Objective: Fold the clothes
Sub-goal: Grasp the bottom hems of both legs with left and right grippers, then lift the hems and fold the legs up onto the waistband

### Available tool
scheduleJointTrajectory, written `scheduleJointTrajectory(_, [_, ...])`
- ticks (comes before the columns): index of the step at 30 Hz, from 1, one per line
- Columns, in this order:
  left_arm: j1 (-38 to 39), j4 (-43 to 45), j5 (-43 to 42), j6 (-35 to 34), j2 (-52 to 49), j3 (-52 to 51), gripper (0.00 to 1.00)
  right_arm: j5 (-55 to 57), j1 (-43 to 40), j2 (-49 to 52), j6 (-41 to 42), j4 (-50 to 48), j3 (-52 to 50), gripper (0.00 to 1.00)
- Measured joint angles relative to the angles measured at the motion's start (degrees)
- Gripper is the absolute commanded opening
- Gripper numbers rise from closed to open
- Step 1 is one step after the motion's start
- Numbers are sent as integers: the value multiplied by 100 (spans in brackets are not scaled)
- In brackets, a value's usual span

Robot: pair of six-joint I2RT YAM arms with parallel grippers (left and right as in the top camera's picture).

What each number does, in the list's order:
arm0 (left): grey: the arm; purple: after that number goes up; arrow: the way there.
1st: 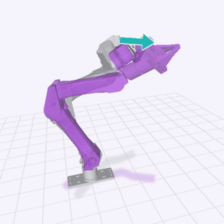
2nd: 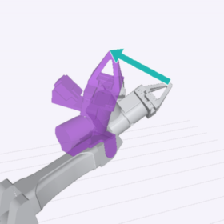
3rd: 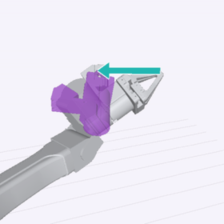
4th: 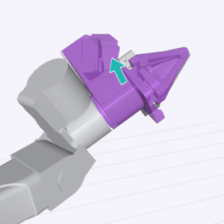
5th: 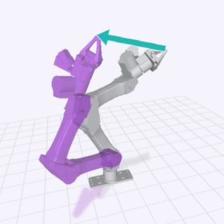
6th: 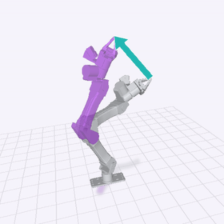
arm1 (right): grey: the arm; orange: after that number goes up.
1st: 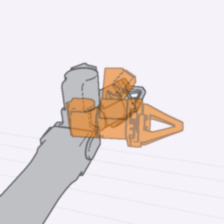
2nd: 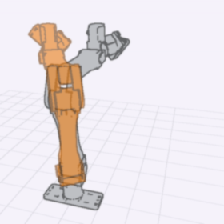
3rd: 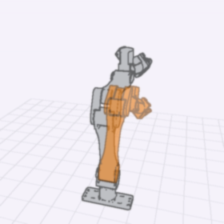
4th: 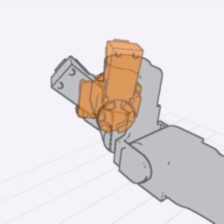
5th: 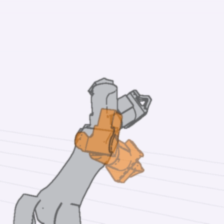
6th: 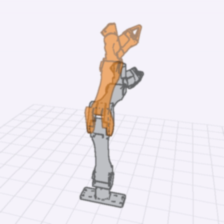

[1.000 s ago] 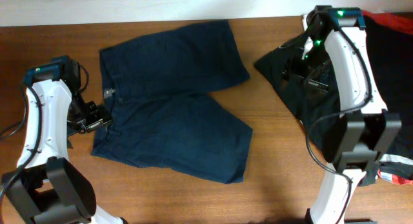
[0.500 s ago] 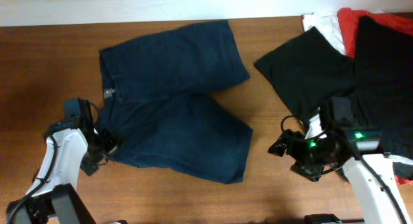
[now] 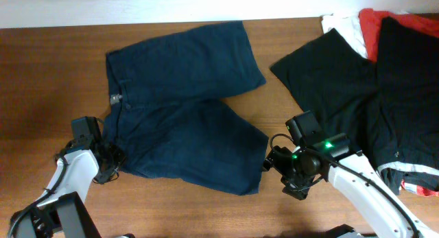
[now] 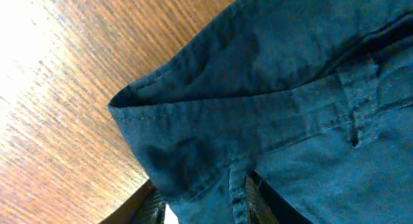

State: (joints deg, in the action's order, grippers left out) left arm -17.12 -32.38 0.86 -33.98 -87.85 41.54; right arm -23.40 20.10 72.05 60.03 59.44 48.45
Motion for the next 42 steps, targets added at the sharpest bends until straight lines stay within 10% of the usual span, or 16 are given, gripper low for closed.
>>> scheduleJointTrajectory(5, [0,-125,109,-15,0,0,1,20,177,393,105,-234,-57,84])
scheduleJointTrajectory(10, [0,-127,109,-13,0,0,1,168,1189,461,1152,-1467,-748,75])
scheduleJointTrajectory(17, [0,-238,109,-13,0,0,0,778,1768,634,2337,-2828,-1504,44])
scheduleJointTrajectory(19, [0,-275,109,-11,0,0,1,719,1775,986,2406,-3010,-1451,6])
scheduleJointTrajectory(23, [0,-507,109,101,2,9,1,590,1670,1268,2107,-3316,-1373,4])
scheduleJointTrajectory(29, [39,-1552,-1123,1134,903,153,1,879,-219,-116,-544,-1132,-85,4])
scheduleJointTrajectory(36, [1495,-3598,-1305,1869,2371,1816,1,2428,-297,-278,-1875,2092,2358,4])
scheduleJointTrajectory(42, [1591,-4682,-1421,1906,2830,2848,0,2994,-278,-522,-2767,2238,3773,4])
